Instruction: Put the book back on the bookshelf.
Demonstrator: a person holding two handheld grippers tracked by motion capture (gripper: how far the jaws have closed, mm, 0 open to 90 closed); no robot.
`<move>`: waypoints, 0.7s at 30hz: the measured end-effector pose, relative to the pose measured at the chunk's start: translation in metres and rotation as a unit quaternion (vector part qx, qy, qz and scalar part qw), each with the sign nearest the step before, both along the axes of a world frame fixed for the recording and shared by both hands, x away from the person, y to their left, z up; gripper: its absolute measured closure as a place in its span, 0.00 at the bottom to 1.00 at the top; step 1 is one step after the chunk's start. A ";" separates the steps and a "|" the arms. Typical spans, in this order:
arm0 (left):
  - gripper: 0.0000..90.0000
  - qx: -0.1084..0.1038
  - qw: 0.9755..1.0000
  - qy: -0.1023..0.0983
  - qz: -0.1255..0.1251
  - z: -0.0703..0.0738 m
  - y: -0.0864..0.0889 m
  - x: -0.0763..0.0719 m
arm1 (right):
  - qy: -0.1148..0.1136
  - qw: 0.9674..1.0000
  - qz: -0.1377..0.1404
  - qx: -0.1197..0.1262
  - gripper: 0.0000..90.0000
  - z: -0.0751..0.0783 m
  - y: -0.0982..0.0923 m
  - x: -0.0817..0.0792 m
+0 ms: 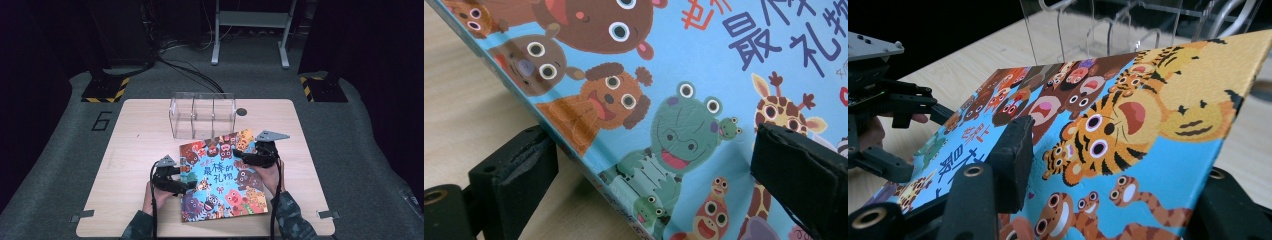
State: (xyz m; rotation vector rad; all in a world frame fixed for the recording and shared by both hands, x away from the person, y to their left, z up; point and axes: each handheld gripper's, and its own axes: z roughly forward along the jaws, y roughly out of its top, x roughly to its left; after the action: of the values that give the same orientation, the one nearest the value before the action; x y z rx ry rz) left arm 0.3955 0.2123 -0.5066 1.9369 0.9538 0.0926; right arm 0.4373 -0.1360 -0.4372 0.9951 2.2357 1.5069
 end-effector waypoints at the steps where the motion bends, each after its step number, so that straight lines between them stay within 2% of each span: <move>1: 0.08 0.006 1.000 -0.011 0.002 0.003 -0.001 0.000 | -0.010 1.000 0.000 0.006 0.51 0.000 -0.001 -0.002; 2: 0.08 0.006 1.000 -0.011 0.002 0.003 -0.001 0.000 | -0.010 1.000 0.000 0.006 0.51 0.000 -0.001 -0.002; 3: 0.08 0.009 1.000 -0.013 0.004 0.005 -0.001 0.000 | -0.019 1.000 -0.001 0.012 0.51 0.000 -0.002 -0.004; 5: 0.08 0.011 1.000 -0.027 0.012 0.009 -0.001 0.000 | -0.024 1.000 -0.002 0.017 0.51 0.000 -0.003 -0.005; 8: 0.09 0.008 0.999 -0.033 0.013 0.011 0.001 0.002 | -0.020 0.999 0.001 0.025 0.52 0.000 -0.003 -0.004; 10: 0.10 0.011 0.999 -0.036 0.015 0.014 0.002 0.003 | 0.015 0.999 -0.002 0.036 0.53 0.001 -0.004 0.000; 13: 0.12 0.008 0.999 -0.050 0.009 0.020 0.005 0.002 | 0.052 0.997 -0.008 0.052 0.53 0.000 -0.008 0.005; 15: 0.13 0.013 0.998 -0.063 0.014 0.021 0.004 0.002 | 0.072 0.996 -0.010 0.055 0.51 -0.001 -0.009 0.008; 18: 0.16 0.021 0.997 -0.064 0.022 0.022 0.004 0.002 | 0.093 0.995 -0.016 0.045 0.50 -0.001 -0.008 0.008; 21: 0.19 0.019 0.997 -0.067 0.032 0.022 0.004 0.001 | 0.101 0.994 -0.018 0.039 0.49 -0.001 -0.007 0.008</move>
State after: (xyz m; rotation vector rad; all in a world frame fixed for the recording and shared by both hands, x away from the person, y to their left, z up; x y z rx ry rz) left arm 0.3969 0.2159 -0.4845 1.9098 0.9297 0.2753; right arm 0.4455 -0.1434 -0.4380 1.2580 2.2925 1.5512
